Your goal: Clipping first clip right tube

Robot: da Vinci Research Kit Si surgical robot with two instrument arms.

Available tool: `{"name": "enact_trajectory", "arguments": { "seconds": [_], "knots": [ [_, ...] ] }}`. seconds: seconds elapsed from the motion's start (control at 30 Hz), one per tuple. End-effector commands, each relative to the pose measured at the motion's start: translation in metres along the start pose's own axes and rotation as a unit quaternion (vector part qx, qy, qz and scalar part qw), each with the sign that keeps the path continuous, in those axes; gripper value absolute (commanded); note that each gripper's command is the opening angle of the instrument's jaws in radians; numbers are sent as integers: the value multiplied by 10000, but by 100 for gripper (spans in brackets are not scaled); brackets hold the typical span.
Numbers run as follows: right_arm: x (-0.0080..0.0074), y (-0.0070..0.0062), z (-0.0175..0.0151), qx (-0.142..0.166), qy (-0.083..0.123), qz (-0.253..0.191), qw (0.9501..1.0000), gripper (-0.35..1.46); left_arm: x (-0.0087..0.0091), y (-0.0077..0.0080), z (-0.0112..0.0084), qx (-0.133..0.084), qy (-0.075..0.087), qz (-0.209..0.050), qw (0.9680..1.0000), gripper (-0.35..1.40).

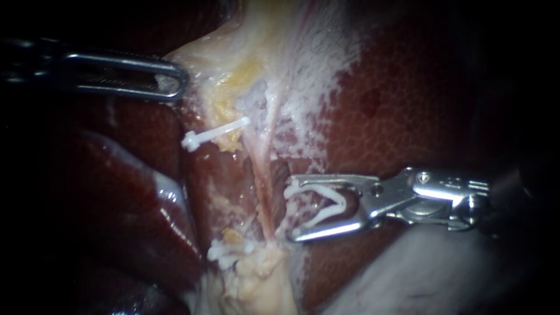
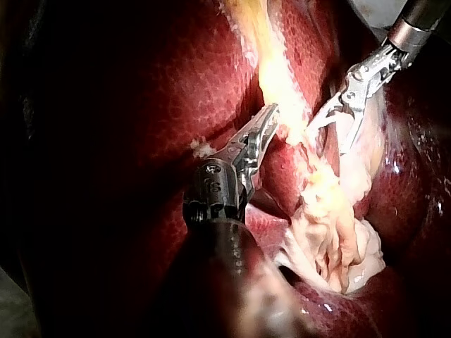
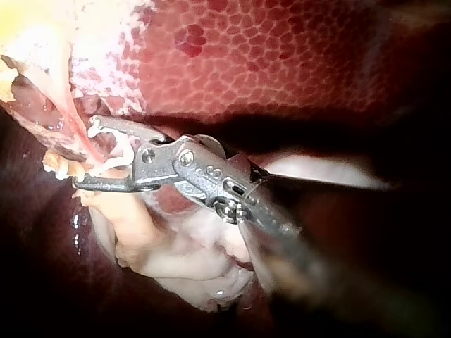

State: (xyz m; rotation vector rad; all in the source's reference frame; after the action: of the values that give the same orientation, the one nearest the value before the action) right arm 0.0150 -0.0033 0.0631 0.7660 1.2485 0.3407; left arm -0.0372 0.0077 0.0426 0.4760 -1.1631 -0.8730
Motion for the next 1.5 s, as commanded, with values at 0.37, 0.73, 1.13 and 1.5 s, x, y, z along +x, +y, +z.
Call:
{"name": "enact_trajectory", "arguments": {
  "seconds": [0.37, 0.73, 1.13, 1.5],
  "knots": [
    [-4, 9, 23, 281, -101, 23, 9996, 55, 0, -1, -1, 0, -1, 0, 10000, -35],
    [0, 9, 36, 465, -160, -3, 9988, 53, 0, -1, -1, 1, 0, 0, 10000, -35],
    [7, -3, 34, 1076, -356, 3, 9936, 48, 0, -1, -2, 5, 1, 1, 10000, -35],
    [15, -9, 25, 1474, -513, 214, 9875, 37, 0, -1, -3, 6, 1, 1, 10000, -35]
  ]
}}
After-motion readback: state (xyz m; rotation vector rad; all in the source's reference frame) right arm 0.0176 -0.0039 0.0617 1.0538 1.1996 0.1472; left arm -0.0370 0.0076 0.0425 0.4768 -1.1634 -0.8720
